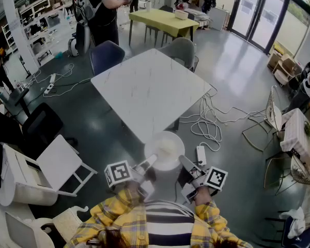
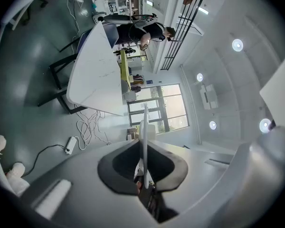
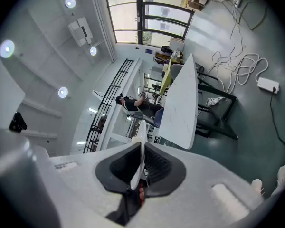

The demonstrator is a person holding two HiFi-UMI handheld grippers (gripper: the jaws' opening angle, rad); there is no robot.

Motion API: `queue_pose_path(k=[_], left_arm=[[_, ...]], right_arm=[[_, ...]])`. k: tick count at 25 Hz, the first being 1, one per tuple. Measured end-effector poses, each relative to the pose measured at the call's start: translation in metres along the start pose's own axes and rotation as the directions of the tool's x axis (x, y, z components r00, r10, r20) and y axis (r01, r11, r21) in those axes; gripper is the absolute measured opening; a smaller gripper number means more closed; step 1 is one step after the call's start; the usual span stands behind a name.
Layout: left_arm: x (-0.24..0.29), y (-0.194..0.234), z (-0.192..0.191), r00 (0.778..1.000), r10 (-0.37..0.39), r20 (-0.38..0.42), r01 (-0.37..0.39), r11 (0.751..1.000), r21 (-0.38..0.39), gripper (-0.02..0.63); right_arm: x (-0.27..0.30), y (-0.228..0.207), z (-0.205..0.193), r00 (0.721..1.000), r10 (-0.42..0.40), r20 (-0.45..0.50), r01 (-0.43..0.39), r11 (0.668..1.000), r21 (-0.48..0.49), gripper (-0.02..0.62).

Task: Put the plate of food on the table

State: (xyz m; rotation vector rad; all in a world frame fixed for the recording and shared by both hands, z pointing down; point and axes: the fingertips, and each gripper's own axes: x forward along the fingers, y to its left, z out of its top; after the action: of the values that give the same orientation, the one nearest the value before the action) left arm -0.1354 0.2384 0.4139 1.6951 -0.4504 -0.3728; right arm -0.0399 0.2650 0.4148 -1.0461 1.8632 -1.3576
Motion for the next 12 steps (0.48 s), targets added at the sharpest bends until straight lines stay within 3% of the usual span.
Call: queue_pose_path(k=[5, 12], left_arm=[[-0.005, 0.004, -0.015, 1.0, 0.005, -0.004, -0.005, 0.999, -0.033, 0.003], [-0.009, 0.001, -0.014, 1.0, -0.002, 0.001, 0.002, 0.999, -0.033, 0.003]], right_arm=[[-0.017, -0.008, -0.004, 0.999, -0.051, -0.006, 0.051, 0.999, -0.017, 0.018], [-0.014, -0.007, -0.007, 0.999, -0.044, -0.008, 0.044, 0.999, -0.016, 0.018]])
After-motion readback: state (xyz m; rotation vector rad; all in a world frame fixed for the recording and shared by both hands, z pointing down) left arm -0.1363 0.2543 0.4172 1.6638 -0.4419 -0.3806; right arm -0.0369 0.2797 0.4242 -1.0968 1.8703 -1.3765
